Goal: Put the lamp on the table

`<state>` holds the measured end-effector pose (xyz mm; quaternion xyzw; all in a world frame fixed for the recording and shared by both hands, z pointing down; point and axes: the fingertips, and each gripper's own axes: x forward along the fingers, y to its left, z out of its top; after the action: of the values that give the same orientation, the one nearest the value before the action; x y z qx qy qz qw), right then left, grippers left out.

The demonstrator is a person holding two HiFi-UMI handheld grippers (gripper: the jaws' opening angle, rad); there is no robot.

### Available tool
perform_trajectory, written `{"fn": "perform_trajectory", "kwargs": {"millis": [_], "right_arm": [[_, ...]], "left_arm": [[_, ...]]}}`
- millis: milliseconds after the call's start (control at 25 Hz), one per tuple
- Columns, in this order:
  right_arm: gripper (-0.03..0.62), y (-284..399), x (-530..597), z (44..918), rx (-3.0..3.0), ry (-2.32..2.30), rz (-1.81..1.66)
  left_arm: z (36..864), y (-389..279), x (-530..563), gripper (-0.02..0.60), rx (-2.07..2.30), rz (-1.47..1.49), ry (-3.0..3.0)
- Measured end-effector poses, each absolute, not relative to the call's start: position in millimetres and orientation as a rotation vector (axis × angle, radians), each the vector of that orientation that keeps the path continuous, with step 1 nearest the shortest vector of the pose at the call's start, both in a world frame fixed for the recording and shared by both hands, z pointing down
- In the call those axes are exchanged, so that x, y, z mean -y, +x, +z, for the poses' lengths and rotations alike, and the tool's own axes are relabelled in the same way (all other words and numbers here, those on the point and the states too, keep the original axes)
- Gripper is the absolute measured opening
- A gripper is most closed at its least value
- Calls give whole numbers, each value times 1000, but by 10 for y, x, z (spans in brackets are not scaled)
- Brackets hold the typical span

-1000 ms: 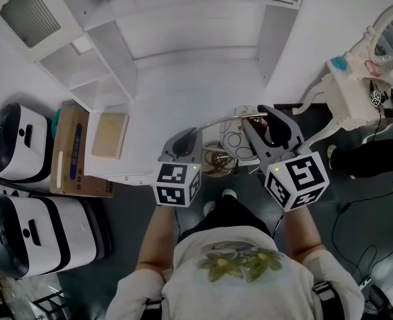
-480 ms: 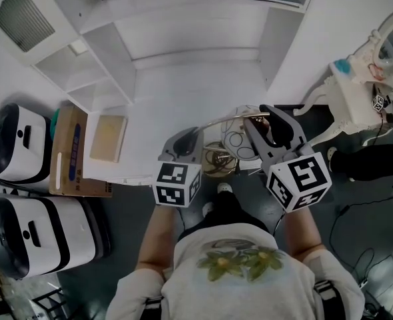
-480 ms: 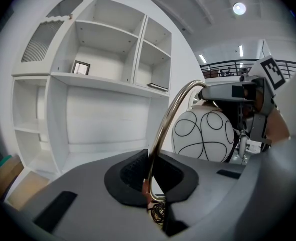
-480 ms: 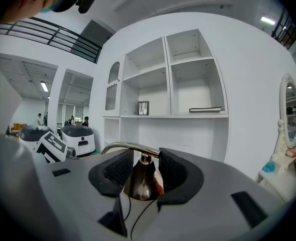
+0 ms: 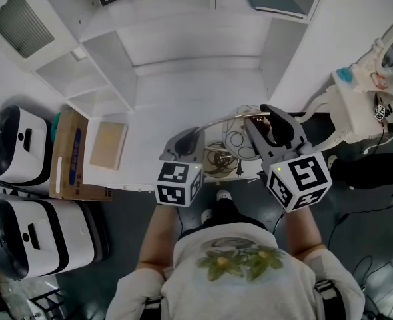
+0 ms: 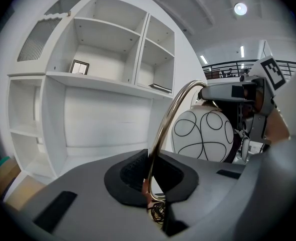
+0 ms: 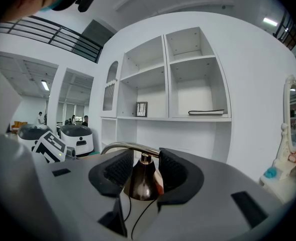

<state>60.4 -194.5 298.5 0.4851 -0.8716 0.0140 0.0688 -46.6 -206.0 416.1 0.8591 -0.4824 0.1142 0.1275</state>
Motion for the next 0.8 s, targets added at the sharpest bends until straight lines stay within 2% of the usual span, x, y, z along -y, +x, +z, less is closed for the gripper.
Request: {"fn": "perform_trajectory", "kwargs": {"millis": [800], "right_arm": [[175,586,2331,3147,2622,1415,80]], "left_arm": [[4337,-469,2376,38,1393,360,2446]]}}
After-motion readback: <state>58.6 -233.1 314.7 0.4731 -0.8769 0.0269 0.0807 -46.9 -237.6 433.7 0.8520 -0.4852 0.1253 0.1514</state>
